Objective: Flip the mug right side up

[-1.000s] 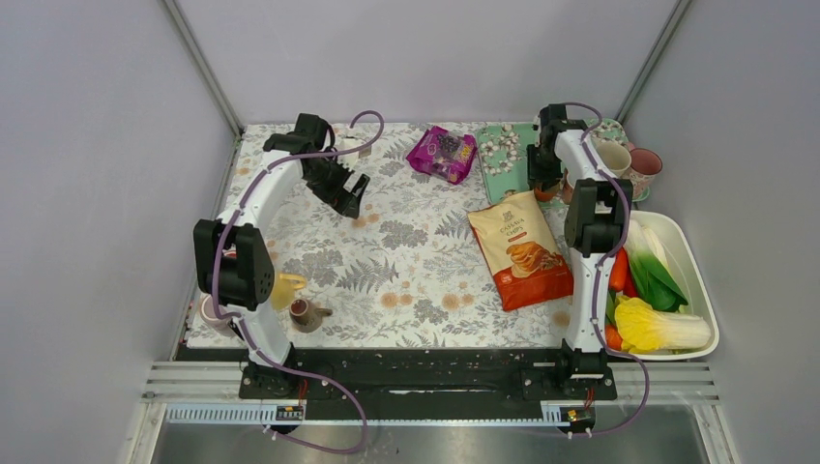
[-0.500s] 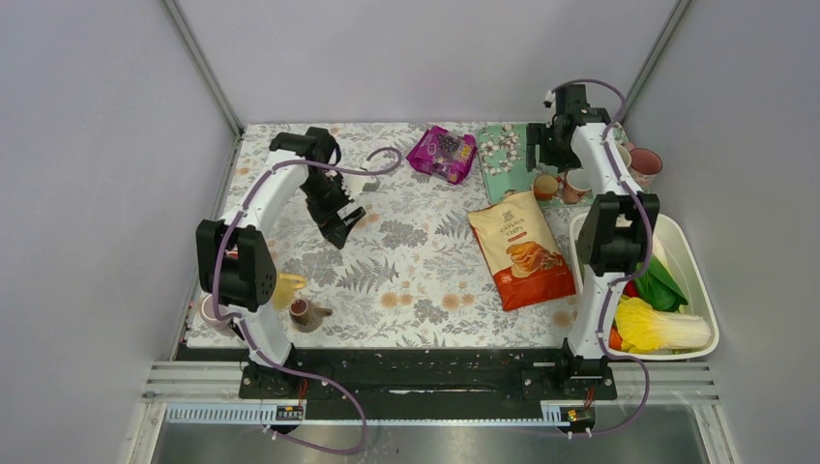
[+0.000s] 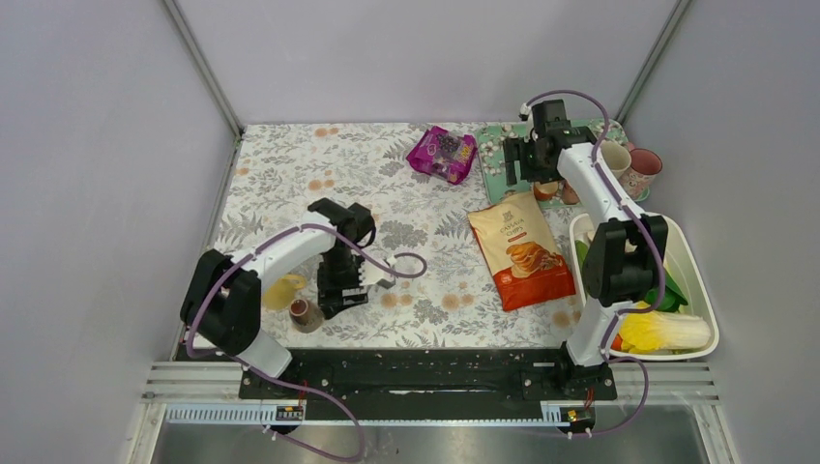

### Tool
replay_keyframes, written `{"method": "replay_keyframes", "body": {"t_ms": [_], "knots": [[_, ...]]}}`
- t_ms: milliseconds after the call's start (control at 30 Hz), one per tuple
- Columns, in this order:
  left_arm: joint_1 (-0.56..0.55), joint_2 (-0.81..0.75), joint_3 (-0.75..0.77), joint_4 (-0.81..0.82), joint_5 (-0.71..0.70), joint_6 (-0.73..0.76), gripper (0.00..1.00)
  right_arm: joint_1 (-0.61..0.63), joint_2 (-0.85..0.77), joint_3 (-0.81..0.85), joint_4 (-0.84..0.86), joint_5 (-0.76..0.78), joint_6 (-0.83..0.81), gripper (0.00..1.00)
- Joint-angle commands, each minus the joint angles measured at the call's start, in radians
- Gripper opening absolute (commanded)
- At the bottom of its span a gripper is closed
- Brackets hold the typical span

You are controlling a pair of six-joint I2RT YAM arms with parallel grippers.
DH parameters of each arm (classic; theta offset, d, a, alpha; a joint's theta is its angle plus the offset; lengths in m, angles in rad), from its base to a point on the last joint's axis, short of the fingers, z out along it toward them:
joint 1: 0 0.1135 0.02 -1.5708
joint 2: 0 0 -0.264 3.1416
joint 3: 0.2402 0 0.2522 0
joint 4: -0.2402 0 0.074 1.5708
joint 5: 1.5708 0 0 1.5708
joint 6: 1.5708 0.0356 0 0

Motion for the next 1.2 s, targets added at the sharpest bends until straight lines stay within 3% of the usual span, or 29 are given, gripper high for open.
{"method": "replay_keyframes", "body": {"t_ms": [0, 267, 467, 567, 733, 900, 1033, 1167], "knots": [[-0.040, -0.051, -0.109, 0.104, -0.098, -0.015, 0.77, 0.006, -0.073, -0.014, 0.059, 0.017, 0.006, 0.88], [-0.041, 0.006, -0.224, 0.318, -0.210, -0.064, 0.69, 0.012, -0.086, -0.043, 0.061, 0.020, -0.004, 0.89], [-0.041, 0.050, -0.280, 0.342, -0.250, -0.047, 0.29, 0.012, -0.098, -0.054, 0.071, 0.019, -0.008, 0.89], [-0.037, 0.062, -0.277, 0.336, -0.262, -0.046, 0.02, 0.013, -0.101, -0.053, 0.072, 0.015, -0.008, 0.89], [0.016, 0.073, -0.148, 0.315, -0.232, -0.100, 0.00, 0.013, -0.109, -0.042, 0.071, 0.003, -0.002, 0.89], [0.114, 0.107, 0.194, 0.208, 0.005, -0.263, 0.00, 0.016, -0.144, -0.037, 0.071, -0.072, 0.011, 0.89], [0.199, 0.142, 0.423, 0.188, 0.216, -0.400, 0.00, 0.025, -0.198, -0.077, 0.127, -0.280, 0.032, 0.89], [0.279, 0.182, 0.633, 0.216, 0.412, -0.563, 0.00, 0.101, -0.280, -0.176, 0.292, -0.515, 0.043, 0.89]]}}
